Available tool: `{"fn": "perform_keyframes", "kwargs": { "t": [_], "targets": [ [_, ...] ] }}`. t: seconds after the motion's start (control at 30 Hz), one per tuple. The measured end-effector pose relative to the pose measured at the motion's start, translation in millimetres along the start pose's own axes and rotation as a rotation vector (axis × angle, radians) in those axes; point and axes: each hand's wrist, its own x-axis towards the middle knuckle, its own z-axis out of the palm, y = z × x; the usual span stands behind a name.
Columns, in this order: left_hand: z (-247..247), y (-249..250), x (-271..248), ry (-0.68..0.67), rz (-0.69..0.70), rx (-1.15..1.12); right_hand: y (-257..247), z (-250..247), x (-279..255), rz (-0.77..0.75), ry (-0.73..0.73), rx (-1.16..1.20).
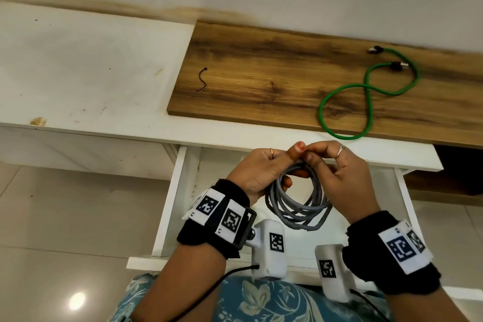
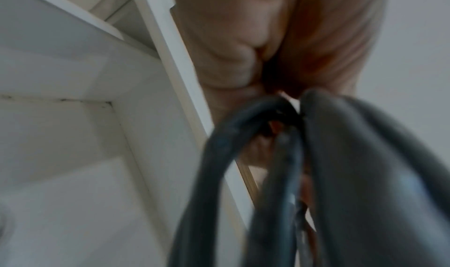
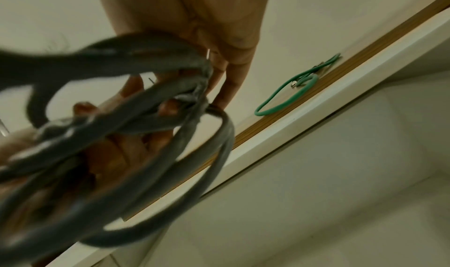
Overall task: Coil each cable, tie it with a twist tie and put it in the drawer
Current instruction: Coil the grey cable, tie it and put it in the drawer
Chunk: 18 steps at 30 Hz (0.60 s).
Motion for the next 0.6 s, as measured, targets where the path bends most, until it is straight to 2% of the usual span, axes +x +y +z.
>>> {"fn": "perform_keyframes", "kwargs": {
  "t": [0.1,0.3,0.5,0.6],
  "targets": [
    [-1,-2,1,0.015,-0.051,-0.055,6,-4,1,-0.048,-0.088,-0.058],
    [-5,0,1,0.045,-0.059,-0.196,11,-8,3,-0.178,-0.186,-0.073],
    [-11,2,-1,0.013,-0.037,-0.156,10,-9,1,0.018,-0.276,0.111],
    [-12,2,-2,-0.012,-0.024,-0.112,9,-8,1,0.046,-0.278,0.158]
  ]
}}
